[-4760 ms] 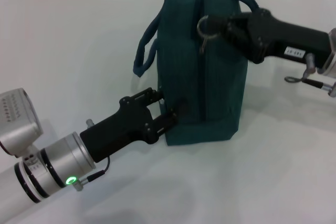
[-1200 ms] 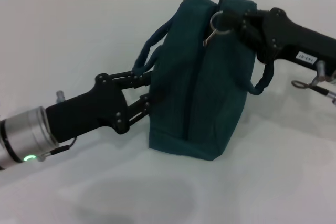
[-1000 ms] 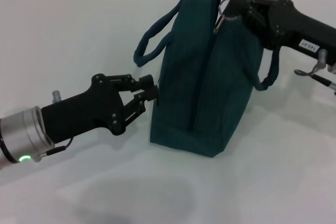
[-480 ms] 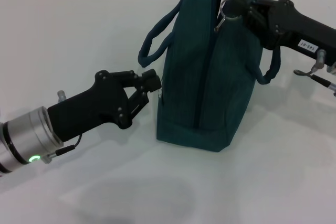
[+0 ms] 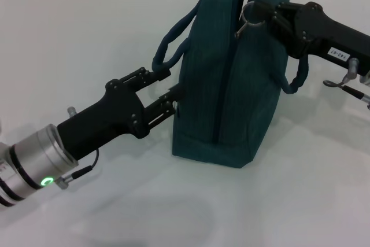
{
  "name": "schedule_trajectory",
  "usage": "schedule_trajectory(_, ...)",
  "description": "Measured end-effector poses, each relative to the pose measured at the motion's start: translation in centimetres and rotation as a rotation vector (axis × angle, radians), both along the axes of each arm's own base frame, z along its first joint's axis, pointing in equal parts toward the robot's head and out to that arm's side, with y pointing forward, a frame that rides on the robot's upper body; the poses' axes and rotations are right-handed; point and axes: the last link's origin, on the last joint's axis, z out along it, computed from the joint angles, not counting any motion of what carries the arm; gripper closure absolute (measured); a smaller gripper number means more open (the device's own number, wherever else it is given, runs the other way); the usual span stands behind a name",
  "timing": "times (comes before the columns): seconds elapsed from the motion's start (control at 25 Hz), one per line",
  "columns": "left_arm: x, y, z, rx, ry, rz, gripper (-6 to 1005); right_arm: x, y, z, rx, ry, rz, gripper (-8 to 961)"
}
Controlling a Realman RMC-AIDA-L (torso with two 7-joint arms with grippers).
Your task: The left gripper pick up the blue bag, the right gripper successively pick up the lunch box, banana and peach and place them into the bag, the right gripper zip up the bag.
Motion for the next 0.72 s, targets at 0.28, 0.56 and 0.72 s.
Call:
schedule_trajectory(0.28, 0.4, 0.0, -1.4, 0.024, -0.004, 0.034, 433, 0.0, -0.2, 0.0, -0.006, 0.006, 0.006, 936)
schedule_trajectory(0.56, 0.6, -0.3, -2.3, 0.074, -0.011, 0.067, 299, 0.3, -0.5, 0.0, -0.008, 0.009, 0.0, 936)
schedule_trajectory(0.72, 0.6, -0.3, -2.4, 0.083, -0.016, 0.081, 348, 0.7, -0.8, 0.0, -0.009, 0.011, -0.007, 936)
